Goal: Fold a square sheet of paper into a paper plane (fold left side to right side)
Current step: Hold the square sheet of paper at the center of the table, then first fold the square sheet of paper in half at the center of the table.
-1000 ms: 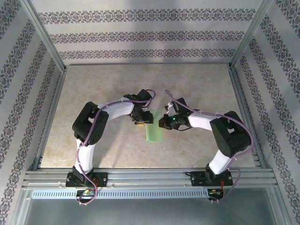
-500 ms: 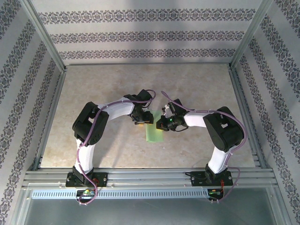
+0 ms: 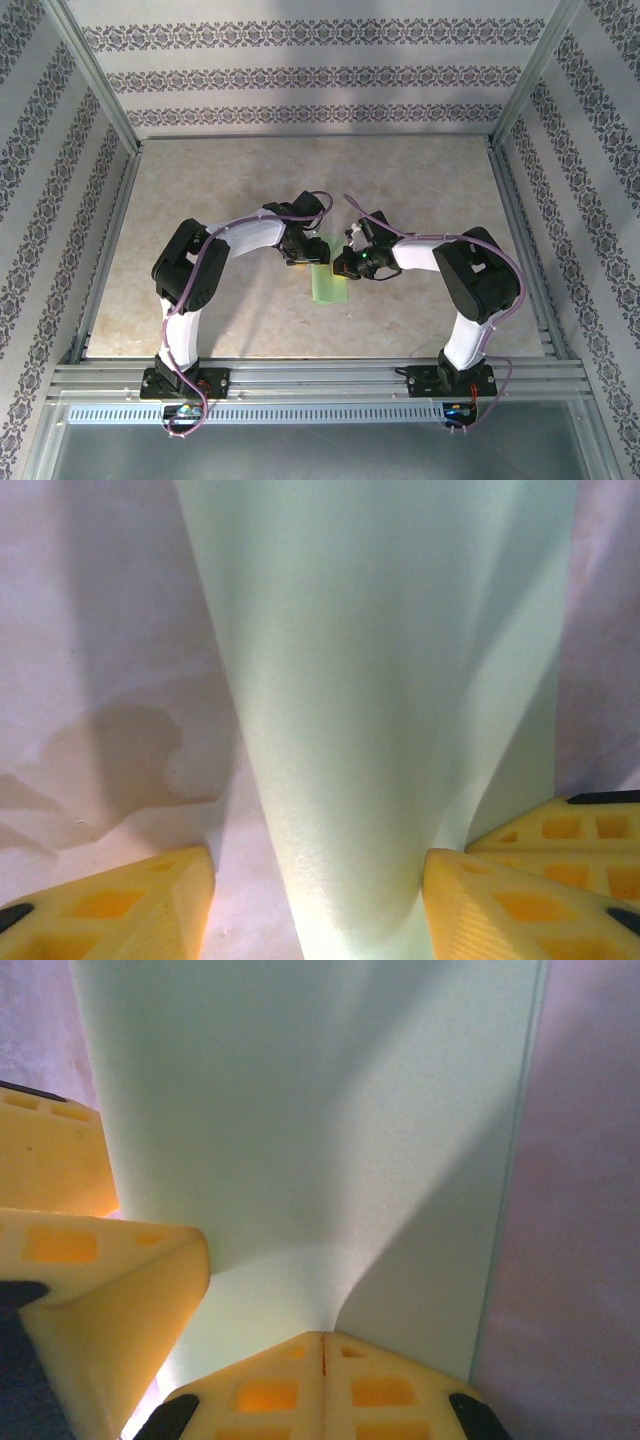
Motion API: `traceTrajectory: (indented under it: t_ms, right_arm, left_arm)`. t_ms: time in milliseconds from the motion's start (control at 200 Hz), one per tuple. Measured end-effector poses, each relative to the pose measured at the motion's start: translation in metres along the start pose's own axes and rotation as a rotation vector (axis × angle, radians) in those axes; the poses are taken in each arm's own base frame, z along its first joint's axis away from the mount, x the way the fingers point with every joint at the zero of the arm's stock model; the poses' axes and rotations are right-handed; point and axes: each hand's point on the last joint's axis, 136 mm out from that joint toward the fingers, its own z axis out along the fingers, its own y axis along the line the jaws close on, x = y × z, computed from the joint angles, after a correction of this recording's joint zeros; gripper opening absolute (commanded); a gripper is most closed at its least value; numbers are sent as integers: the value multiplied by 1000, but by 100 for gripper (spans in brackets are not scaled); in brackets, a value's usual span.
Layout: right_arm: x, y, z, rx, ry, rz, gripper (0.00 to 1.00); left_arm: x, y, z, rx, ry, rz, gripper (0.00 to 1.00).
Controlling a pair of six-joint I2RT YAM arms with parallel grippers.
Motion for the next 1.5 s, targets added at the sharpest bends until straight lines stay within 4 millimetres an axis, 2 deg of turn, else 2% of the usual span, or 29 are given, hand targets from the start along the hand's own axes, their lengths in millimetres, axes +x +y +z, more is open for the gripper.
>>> traceTrajectory:
  t_ms: [115, 240, 325, 400, 525, 610, 909, 1134, 1499]
  right_arm:
    - [0, 0, 0, 2, 0, 0, 0]
    - [0, 0, 0, 4, 0, -3, 0]
    - [0, 0, 0, 4, 0, -2, 0]
    - [0, 0, 0, 4, 0, -3, 0]
    - [0, 0, 0, 4, 0, -3, 0]
    - [0, 0, 0, 4, 0, -3, 0]
    - [0, 0, 0, 7, 4, -3, 0]
    - [0, -1, 1, 10, 9, -13, 0]
    - [0, -1, 1, 17, 18, -25, 0]
  left_arm:
    - [-4, 2, -18, -4, -53, 14, 61]
    - [-16, -7, -54, 43, -160, 39, 59]
    - [-21, -16, -74, 107, -228, 58, 48]
    - [-21, -23, -80, 159, -254, 70, 39]
    - [-10, -29, -68, 244, -237, 61, 25]
    - [0, -31, -57, 297, -202, 52, 19]
    - [8, -39, -26, 396, -136, 28, 18]
    - [15, -29, -2, 369, -89, 14, 17]
    - [14, -12, 3, 304, -104, 38, 17]
